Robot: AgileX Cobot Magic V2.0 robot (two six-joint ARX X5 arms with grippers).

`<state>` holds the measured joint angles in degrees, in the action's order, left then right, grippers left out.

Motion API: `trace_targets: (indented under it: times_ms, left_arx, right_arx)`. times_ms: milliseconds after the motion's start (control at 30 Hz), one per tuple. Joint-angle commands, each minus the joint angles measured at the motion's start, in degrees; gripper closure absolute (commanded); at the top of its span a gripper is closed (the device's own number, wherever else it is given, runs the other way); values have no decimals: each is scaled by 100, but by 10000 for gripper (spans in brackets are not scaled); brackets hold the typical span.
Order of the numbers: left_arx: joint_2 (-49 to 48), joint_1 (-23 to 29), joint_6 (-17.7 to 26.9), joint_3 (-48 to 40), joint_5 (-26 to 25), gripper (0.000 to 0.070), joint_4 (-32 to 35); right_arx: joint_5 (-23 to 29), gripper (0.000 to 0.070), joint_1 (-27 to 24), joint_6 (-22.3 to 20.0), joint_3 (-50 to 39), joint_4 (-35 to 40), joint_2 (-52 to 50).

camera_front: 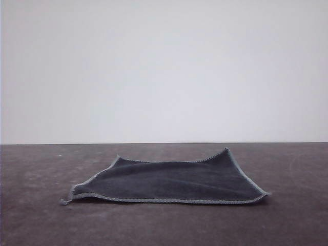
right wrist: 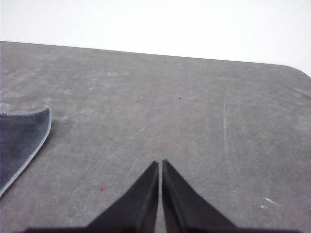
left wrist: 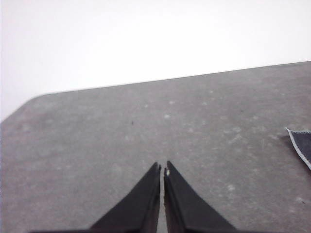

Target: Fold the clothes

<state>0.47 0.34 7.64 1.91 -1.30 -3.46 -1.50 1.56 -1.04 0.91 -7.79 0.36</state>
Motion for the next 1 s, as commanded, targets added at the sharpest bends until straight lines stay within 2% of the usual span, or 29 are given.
trace_targets:
  times_ms: [0,167,267,333,433,533,600,667,833,967]
  left_arx:
    - [4,2,175,-37,26,697,83]
    - [4,2,171,-37,26,697,98]
    - [4,2,16,-37,22,697,187]
    - [2,2,-409,-37,11,697,262]
    - [4,2,-1278,-37,-17,697,317]
    - [4,2,-1620,-28,-45,697,310]
    - [9,2,-1788,50,-260,697,302]
    - [66,-2,-1959,222,-400,697,302]
    - [624,-4,-2263,910,-354,697,264]
    - [1522,-4,-2339,1715,-339,696,-243]
  right_arx:
    - [2,693,17,81,-17,125,-15]
    - [0,693,17,85,-17,168,-15]
    - [-15,693,20,169,-17,126,-15]
    - [-20,693,20,392,-17,76,-15]
    - [-27,693,20,672,-17,44,-15]
    - [-193,694,20,927,10,156,-15]
    - [-214,694,20,1132,127,177,-4]
    - [-214,694,20,1163,353,166,107]
    - [-312,694,20,1261,1181,91,893]
    - [-506,694,24,1265,1987,-133,1932]
